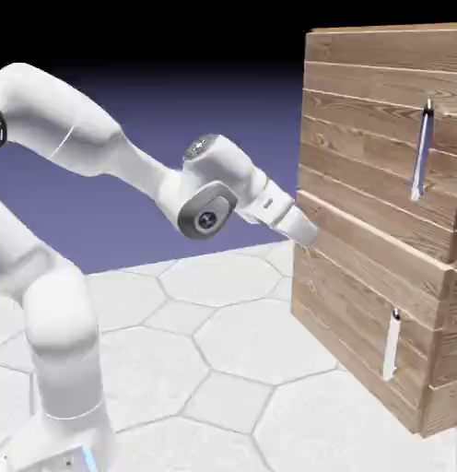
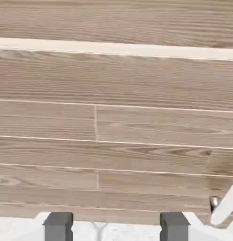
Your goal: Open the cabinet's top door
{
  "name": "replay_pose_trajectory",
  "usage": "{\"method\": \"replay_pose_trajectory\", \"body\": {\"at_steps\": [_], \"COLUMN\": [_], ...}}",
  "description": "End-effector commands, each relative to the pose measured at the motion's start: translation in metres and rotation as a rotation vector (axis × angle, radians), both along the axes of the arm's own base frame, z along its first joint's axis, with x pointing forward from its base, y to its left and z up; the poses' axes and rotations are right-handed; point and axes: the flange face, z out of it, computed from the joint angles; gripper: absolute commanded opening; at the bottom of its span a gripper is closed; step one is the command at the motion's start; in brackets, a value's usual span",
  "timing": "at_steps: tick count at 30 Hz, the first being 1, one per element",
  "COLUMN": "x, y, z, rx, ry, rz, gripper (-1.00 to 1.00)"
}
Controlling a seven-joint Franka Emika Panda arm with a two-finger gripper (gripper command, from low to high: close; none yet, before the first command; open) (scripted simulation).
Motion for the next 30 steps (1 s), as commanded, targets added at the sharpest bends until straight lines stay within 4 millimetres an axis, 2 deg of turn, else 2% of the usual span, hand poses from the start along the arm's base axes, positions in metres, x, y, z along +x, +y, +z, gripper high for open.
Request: {"method": "replay_pose_trajectory", "body": {"at_steps": [1,9,16,23,30], "x": [0.001,0.002,-0.001,-0.006,-0.007], "y": [0.002,0.011,0.009,-0.003,-0.024], "z": [0.008,0.066,0.107,0.138,0.157], "rx": [-0.001,-0.003,0.002,0.012,0.027], "ry": [-0.018,-0.162,-0.283,-0.396,-0.497], "rz": [0.005,0.04,0.057,0.064,0.061], "gripper": [0.0,0.0,0.0,0.0,0.0]}}
